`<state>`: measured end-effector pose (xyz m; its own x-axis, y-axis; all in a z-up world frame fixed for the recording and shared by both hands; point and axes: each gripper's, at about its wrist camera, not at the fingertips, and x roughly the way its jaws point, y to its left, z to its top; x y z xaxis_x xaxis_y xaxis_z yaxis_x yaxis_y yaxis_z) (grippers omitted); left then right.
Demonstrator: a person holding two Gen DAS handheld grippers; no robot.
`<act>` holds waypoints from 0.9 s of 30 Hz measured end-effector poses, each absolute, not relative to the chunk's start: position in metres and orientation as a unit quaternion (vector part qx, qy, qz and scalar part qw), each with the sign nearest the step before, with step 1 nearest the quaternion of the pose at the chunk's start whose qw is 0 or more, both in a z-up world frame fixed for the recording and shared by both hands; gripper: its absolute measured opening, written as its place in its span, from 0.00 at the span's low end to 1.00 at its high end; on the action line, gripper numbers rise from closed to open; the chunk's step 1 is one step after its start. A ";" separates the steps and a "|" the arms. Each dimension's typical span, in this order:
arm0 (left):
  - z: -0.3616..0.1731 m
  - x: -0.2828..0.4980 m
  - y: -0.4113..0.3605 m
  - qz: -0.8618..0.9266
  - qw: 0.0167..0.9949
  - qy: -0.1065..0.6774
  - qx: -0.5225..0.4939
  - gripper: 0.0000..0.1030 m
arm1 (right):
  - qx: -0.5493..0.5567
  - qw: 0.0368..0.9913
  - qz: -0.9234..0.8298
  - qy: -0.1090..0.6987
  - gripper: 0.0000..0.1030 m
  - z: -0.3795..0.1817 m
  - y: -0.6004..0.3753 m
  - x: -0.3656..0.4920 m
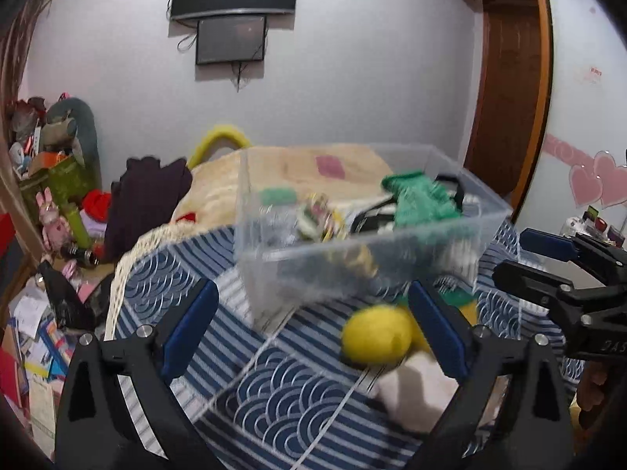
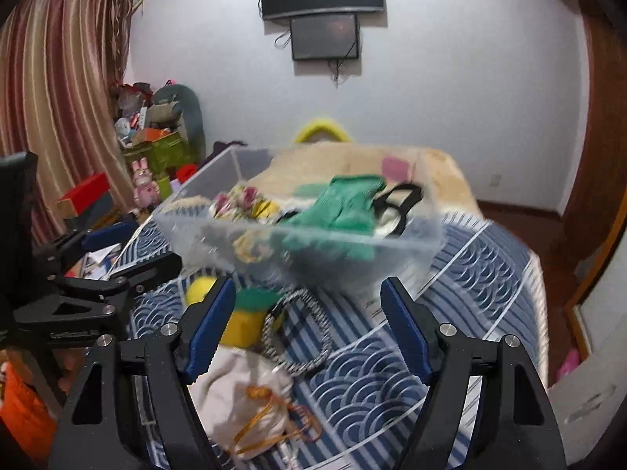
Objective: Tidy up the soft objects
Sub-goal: 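Release the floral cloth and green sock into the clear box with both grippers, then grasp the yellow ball with the left gripper while the right grasps the sponge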
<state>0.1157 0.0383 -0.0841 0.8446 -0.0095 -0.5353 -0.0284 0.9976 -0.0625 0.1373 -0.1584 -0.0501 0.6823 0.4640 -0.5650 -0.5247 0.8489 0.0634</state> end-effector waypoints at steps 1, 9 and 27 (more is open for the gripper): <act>-0.090 0.116 0.042 0.010 0.957 0.286 -0.040 0.96 | -0.055 0.914 0.272 0.295 0.72 -0.054 -0.157 0.134; -0.118 0.120 0.057 0.007 0.942 0.327 -0.080 0.96 | -0.061 0.899 0.308 0.307 0.61 -0.063 -0.132 0.126; -0.118 0.128 0.018 -0.044 0.940 0.334 -0.056 0.94 | -0.044 0.902 0.313 0.294 0.28 -0.064 -0.146 0.122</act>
<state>0.1280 0.0180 -0.1178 0.7730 -0.1199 -0.6230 0.0444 0.9898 -0.1354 0.1223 -0.1463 -0.0636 0.6314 0.5387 -0.5577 -0.5908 0.8001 0.1040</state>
